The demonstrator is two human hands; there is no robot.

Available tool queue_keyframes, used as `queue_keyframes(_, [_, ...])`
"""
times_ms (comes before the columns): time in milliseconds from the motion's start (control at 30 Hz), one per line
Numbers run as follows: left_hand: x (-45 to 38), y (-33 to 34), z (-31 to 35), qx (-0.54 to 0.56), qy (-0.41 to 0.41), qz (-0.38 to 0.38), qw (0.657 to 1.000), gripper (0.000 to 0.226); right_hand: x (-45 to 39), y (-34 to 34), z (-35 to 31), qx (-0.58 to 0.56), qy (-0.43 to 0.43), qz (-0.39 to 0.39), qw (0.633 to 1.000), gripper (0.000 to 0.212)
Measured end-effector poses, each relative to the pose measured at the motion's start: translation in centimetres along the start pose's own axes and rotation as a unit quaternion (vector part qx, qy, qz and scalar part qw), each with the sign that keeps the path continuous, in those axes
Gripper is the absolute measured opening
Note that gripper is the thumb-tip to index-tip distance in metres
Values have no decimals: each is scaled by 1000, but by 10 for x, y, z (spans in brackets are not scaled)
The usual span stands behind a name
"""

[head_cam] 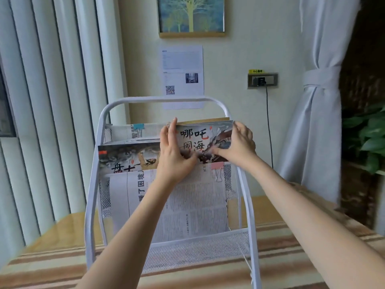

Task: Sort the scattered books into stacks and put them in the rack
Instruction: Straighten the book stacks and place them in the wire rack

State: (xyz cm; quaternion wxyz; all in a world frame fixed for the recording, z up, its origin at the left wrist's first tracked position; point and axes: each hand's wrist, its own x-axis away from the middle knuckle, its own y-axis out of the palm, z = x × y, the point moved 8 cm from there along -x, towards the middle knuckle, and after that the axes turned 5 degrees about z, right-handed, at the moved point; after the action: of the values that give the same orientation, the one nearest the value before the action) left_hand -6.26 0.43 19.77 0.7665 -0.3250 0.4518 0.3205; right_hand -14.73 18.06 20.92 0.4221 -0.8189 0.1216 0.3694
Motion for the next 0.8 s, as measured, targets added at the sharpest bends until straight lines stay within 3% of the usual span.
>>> queue_keyframes(200, [5,4,7,-146,62,23,987,60,13,1,-7,-81,-52,34,995,123])
queue_keyframes(333, [8,7,11,-269,103,54,956,55,15,1,-33,85,-165,37,982,74])
queue_keyframes(400, [9,10,10,-305,119,57,943,54,17,7,-42,107,-175,35,978,58])
queue_keyframes(700, [-3,20,15,-398,142,17,906,52,16,11,-50,163,-177,141,960,44])
queue_keyframes(800, [-3,25,10,-387,123,-6,914,48,18,13,-53,168,-170,144,960,42])
